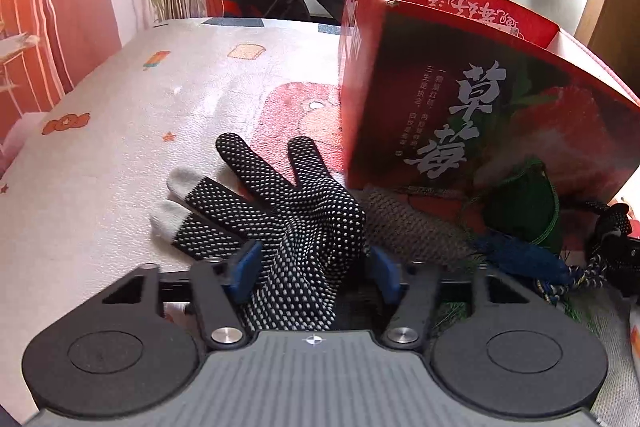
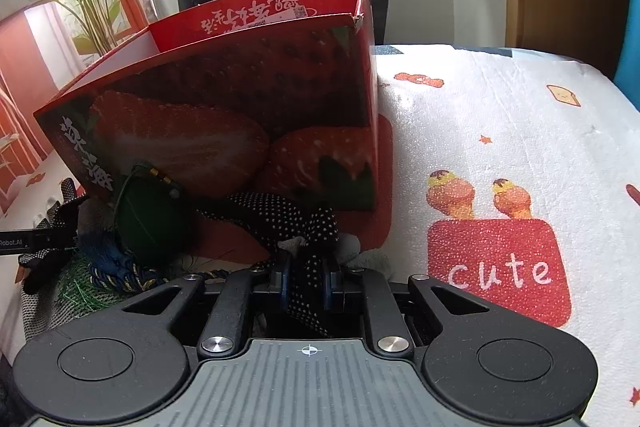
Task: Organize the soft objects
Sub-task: 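Lift both gloves and carry them over the red box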
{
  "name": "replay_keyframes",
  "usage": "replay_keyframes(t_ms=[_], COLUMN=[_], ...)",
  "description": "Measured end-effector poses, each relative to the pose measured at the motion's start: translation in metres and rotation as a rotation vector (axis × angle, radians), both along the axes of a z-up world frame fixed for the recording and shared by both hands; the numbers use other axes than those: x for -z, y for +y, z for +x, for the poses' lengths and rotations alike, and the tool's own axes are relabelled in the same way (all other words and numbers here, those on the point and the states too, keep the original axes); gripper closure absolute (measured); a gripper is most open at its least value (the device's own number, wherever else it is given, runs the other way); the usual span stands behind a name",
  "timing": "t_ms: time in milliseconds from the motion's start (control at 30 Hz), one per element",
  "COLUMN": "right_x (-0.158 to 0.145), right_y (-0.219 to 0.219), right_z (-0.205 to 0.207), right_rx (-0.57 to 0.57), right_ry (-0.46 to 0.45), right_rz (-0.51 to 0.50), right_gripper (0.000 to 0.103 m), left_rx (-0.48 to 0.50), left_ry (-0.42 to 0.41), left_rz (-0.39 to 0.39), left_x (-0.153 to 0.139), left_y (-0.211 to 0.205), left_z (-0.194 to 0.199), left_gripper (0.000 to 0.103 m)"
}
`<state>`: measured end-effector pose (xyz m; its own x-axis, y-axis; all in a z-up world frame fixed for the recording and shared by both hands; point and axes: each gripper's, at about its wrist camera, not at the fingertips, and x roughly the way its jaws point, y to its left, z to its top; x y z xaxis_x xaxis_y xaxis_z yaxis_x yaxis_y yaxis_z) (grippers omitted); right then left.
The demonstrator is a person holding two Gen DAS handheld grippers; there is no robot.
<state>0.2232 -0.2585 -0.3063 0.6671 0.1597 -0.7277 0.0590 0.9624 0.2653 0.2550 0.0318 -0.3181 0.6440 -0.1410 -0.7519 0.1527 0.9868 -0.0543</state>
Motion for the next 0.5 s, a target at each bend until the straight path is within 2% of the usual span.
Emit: replay_keyframes(t_ms=[33,167,200,367,500], right_x=[0.000,0.000,0.000,-0.002,-0.010], right_y=[0.000,-0.001,-0.002,-0.003,-0.006], right_z=[0.000,0.000,0.000,0.001,0.002], right_rx=[0.000,0.001,0.001,0.003,0.006], right_ry=[0.000,0.003,0.004,0.011,-0.002], right_rz=[0.001,0.007,0.008,0.014,0.025], right_gripper=[0.089,0.089,0.089,0.090,0.090], left_rx=[-0.003,-0.026,-0.031,-0.066,-0.084], left_ry=[0.002,0.022,0.026,-0.004,-0.061], left_rz=[-0.009,-0.053,-0.057,-0.057,-0.069], left_x=[-0.001,-0.004,-0.004,-0.013,-0.035], left_y=[0.004,0.020,0.024,0.037,0.041], left_z=[-0.001,0.000,0.001,-0.005,-0.010], left_gripper=[0.054,0.082,0.086,0.089,0.089])
